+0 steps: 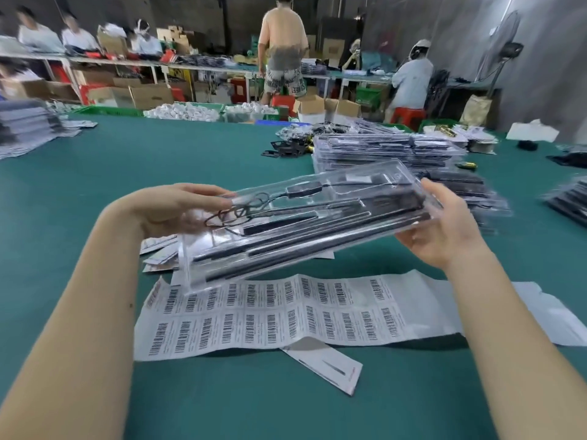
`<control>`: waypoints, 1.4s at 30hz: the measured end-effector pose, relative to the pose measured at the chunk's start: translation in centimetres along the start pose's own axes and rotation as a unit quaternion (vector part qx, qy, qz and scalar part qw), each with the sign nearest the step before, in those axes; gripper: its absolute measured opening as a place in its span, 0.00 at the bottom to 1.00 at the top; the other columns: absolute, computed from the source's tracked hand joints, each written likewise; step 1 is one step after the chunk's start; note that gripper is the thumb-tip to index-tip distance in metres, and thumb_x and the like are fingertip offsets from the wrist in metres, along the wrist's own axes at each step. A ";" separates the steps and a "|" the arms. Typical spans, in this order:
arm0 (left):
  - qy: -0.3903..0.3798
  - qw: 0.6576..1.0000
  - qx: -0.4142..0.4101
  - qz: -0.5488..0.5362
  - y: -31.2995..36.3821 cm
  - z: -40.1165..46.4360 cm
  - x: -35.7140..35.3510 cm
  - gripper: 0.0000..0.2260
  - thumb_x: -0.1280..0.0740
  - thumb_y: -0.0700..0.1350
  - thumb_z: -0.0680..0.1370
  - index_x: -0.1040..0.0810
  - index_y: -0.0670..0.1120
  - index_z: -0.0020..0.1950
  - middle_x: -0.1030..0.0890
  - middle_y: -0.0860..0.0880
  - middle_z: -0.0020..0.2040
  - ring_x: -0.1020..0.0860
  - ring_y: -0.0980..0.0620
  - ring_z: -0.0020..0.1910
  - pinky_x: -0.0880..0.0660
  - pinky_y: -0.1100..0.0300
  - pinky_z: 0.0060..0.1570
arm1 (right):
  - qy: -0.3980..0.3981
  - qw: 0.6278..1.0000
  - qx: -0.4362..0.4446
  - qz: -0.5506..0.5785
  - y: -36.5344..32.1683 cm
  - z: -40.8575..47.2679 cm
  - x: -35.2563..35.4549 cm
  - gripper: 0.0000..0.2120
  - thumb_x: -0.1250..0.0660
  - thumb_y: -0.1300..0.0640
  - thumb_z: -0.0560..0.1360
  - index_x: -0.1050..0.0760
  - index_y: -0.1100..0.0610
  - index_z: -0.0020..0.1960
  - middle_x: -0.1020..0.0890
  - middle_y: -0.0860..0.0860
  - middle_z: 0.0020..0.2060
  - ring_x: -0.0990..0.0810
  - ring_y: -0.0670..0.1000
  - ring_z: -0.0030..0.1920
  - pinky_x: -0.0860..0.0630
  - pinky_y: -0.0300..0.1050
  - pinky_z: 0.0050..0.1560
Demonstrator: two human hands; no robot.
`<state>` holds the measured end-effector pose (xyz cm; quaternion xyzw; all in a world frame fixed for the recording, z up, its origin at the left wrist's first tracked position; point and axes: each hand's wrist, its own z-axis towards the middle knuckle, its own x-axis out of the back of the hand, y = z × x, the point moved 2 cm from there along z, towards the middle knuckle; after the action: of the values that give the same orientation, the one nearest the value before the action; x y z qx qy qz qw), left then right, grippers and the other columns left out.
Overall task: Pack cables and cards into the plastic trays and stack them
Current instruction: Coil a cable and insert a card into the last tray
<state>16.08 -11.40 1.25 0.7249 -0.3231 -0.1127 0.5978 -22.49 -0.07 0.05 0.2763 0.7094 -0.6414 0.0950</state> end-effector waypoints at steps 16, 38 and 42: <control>0.352 0.849 -0.204 0.338 4.7 1.3 -4.2 0.11 0.31 0.51 0.79 0.20 0.48 0.59 0.20 0.52 0.58 0.24 0.52 0.61 0.33 0.59 0.63 | -0.090 0.988 -0.101 -0.070 3.4 -2.5 -1.4 0.17 0.42 0.54 0.84 0.26 0.57 0.70 0.14 0.59 0.47 0.13 0.57 0.40 0.18 0.47 0.35; 0.065 0.833 -0.424 0.350 3.4 3.2 -18.0 0.05 0.37 0.37 0.74 0.26 0.41 0.38 0.27 0.48 0.33 0.30 0.51 0.35 0.31 0.55 0.42 | 0.056 0.995 -0.065 -0.041 4.3 -3.4 -1.5 0.07 0.35 0.55 0.81 0.25 0.58 0.55 0.15 0.54 0.42 0.15 0.54 0.41 0.17 0.46 0.41; -0.014 0.858 -0.372 0.354 3.5 3.2 -18.5 0.07 0.37 0.40 0.71 0.23 0.41 0.35 0.24 0.46 0.32 0.27 0.48 0.35 0.27 0.52 0.41 | 0.131 0.965 0.021 -0.225 2.6 -2.4 -0.2 0.03 0.38 0.57 0.82 0.25 0.53 0.51 0.14 0.47 0.35 0.23 0.47 0.36 0.27 0.38 0.31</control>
<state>-1.00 -3.03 -0.40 0.2829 -0.5007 -0.0156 0.8179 -20.41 2.26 -1.71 0.1930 0.7457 -0.6195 -0.1514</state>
